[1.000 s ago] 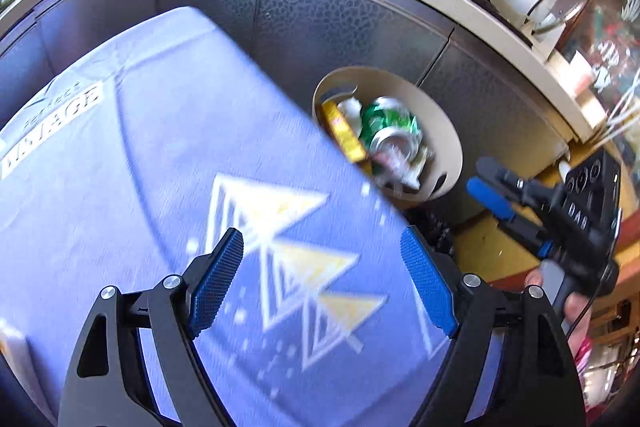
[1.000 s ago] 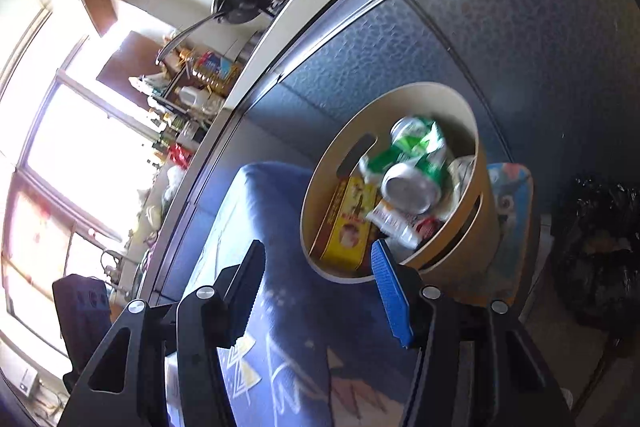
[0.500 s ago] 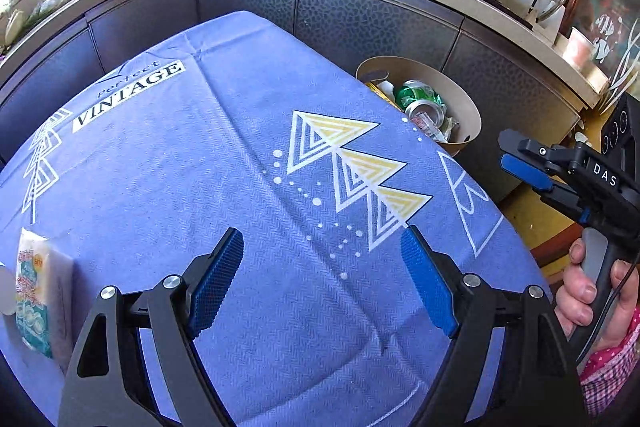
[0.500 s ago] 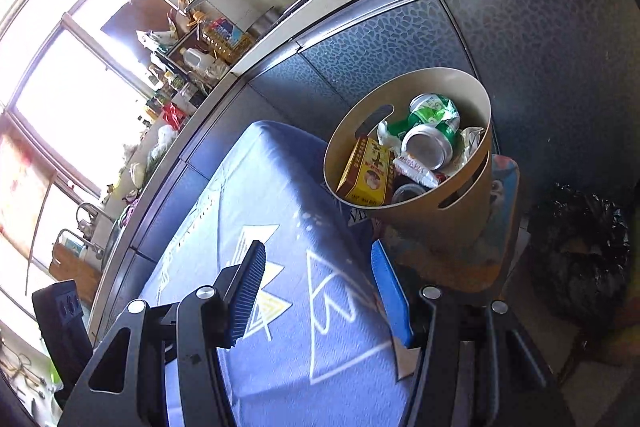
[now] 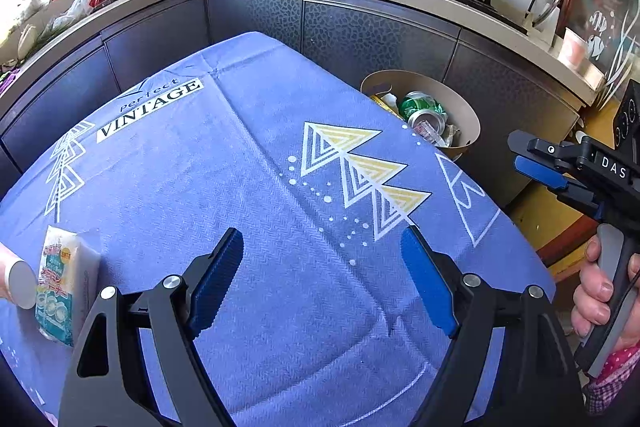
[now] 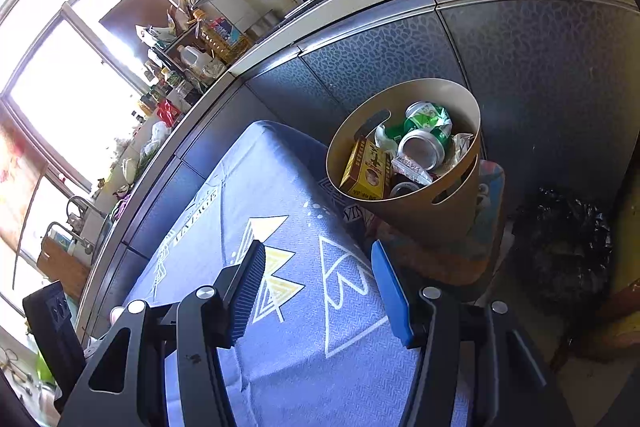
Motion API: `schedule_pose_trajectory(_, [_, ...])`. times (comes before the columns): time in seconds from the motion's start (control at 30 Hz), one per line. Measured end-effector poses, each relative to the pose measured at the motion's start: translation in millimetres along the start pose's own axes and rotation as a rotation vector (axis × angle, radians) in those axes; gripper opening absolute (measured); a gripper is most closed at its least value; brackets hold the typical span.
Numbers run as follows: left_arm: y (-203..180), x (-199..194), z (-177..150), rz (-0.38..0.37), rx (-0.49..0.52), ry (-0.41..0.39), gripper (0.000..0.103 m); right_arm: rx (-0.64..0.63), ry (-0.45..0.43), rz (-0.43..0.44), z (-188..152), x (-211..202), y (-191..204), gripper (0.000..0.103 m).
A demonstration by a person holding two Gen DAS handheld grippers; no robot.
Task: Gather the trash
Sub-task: 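Grasp the pink paper cup with the left tool while the right tool grasps the white-blue packet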
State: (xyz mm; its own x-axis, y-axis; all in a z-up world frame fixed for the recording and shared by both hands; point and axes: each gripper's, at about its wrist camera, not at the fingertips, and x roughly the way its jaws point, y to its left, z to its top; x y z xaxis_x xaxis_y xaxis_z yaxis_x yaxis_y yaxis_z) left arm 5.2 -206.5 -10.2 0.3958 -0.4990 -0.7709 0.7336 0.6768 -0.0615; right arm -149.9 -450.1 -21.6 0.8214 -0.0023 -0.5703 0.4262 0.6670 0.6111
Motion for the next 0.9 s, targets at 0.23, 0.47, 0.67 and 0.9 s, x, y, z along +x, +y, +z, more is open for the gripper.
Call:
schedule_pose_trajectory(0.23, [3.1, -6.3, -3.4, 0.002, -0.010, -0.008, 0.079, -0.022, 0.009, 0.004, -1.3, -2.0, 12.1, 0.056])
schedule_pose_trajectory(0.47, [56.3, -35.7, -21.4, 0.016, -0.115, -0.034, 0.079, -0.068, 0.065, 0.042, -8.3, 17.1, 37.1, 0.056])
schedule_pose_trajectory(0.67, [153.0, -93.9, -53.0, 0.126, -0.306, -0.088, 0.082, -0.156, 0.178, 0.102, -31.1, 57.3, 83.9, 0.056])
schedule_pose_trajectory(0.9, [300.4, -151.8, -86.7, 0.334, -0.614, -0.147, 0.083, -0.282, 0.367, 0.248, -77.3, 109.9, 164.4, 0.056])
